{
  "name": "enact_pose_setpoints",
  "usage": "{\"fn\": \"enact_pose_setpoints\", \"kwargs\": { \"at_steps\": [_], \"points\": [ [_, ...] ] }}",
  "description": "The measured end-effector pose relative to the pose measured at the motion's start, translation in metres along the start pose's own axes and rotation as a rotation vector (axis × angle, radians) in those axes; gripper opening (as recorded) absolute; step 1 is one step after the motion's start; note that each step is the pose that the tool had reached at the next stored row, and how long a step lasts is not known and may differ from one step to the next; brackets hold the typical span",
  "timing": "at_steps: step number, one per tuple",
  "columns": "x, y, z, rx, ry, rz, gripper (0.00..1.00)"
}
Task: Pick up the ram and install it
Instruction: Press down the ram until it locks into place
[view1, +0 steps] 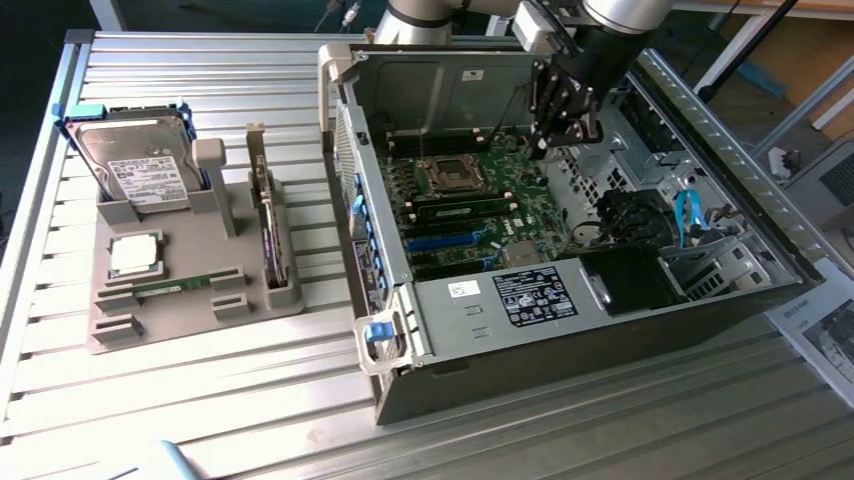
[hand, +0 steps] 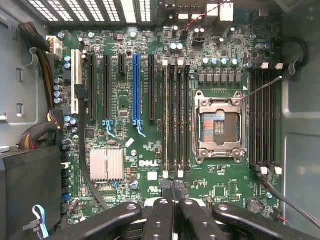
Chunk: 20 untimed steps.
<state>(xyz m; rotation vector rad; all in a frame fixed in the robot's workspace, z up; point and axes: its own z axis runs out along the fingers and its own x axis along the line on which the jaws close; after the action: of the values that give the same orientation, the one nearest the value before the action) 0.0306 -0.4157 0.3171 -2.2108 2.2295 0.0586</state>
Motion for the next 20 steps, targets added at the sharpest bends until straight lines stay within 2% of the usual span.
{"fn": "enact_pose_setpoints", "kwargs": {
  "at_steps": [20],
  "points": [
    [0.001, -0.0005, 0.0208, 0.0, 0.0001, 0.0, 0.1]
  ]
}}
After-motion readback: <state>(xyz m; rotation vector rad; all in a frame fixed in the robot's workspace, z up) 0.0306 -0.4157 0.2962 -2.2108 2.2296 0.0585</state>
